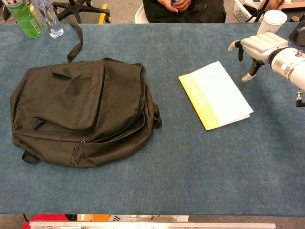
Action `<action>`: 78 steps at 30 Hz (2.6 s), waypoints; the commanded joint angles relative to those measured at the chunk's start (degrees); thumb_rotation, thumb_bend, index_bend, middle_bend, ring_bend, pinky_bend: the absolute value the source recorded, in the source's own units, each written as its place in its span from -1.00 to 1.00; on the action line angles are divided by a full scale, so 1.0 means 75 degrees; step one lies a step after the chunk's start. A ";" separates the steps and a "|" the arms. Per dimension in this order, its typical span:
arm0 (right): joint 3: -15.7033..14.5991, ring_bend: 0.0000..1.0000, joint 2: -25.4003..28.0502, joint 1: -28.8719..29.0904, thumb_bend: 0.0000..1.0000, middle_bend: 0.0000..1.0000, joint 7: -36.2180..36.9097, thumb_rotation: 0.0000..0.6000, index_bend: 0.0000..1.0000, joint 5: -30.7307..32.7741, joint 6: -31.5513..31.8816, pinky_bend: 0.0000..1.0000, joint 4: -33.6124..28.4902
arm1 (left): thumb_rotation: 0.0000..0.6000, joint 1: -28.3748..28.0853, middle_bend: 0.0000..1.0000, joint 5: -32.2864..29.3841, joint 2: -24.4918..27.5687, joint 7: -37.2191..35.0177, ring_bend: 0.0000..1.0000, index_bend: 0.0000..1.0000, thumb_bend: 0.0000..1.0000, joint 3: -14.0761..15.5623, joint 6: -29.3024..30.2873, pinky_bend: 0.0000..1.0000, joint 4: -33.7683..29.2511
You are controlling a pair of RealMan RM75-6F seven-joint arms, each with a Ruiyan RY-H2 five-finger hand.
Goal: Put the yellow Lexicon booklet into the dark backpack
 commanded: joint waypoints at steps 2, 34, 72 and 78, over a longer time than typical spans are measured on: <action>0.0120 -0.62 -0.0371 0.0188 -0.91 -0.17 -0.0205 1.00 -0.59 0.0190 -0.0010 -0.46 0.0426 | 1.00 0.0010 -0.57 -0.0013 0.0014 0.0029 -0.76 -0.70 -0.56 0.0008 -0.0014 -0.66 -0.0031; 0.0439 -0.62 -0.0894 0.0416 -0.91 -0.16 0.0665 1.00 -0.60 -0.1187 0.0649 -0.46 0.0099 | 1.00 0.0088 -0.57 -0.0103 0.0107 0.0034 -0.76 -0.70 -0.56 -0.0025 -0.0016 -0.66 -0.0034; -0.1366 -0.71 -0.0957 -0.1373 -1.00 -0.49 -0.0522 1.00 -0.69 -0.4190 0.2536 -0.46 -0.2515 | 1.00 0.0093 -0.57 0.0197 0.0022 -0.0056 -0.76 -0.70 -0.56 0.0086 0.0050 -0.66 0.0219; -0.1406 -0.75 -0.1245 -0.1574 -1.00 -0.57 -0.0641 1.00 -0.81 -0.4192 0.2540 -0.46 -0.2235 | 1.00 0.0068 -0.57 0.0227 -0.0007 -0.0143 -0.76 -0.70 -0.56 0.0085 0.0039 -0.66 0.0299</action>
